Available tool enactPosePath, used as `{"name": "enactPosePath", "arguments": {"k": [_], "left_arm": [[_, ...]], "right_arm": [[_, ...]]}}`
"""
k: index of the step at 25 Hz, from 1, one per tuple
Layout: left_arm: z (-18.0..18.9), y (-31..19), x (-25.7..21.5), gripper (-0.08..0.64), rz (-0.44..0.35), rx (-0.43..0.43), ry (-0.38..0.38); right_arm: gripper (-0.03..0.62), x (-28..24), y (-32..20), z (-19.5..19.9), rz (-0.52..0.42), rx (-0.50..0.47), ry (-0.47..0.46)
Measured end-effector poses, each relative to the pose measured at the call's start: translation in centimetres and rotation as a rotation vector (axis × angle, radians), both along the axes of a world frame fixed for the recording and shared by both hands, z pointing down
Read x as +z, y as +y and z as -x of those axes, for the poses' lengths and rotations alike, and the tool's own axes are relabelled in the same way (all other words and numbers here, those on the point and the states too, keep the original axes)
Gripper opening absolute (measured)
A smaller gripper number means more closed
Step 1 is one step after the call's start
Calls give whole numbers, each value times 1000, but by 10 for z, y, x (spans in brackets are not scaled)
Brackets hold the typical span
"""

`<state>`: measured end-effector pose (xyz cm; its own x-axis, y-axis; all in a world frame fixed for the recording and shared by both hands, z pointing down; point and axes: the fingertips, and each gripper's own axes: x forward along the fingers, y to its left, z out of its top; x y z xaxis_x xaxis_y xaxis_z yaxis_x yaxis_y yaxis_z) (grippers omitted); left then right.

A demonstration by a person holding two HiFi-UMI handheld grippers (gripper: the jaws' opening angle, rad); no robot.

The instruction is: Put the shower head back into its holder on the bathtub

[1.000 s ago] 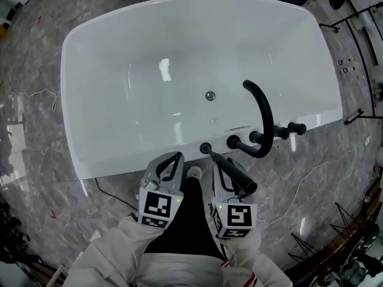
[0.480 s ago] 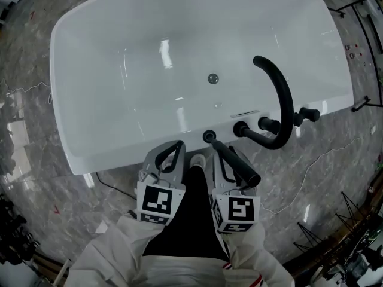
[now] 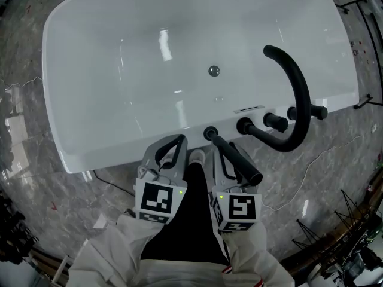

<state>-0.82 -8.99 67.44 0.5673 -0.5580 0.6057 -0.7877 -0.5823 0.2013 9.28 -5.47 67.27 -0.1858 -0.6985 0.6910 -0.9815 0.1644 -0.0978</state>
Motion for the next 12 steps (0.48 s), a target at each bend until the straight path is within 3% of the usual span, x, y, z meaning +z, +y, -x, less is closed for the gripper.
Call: {"name": "enactPosePath", "arguments": {"k": [12], "left_arm": [[4, 2, 25, 6, 33, -17, 1]], "right_arm": [[137, 23, -1, 3, 20, -23, 15]]}}
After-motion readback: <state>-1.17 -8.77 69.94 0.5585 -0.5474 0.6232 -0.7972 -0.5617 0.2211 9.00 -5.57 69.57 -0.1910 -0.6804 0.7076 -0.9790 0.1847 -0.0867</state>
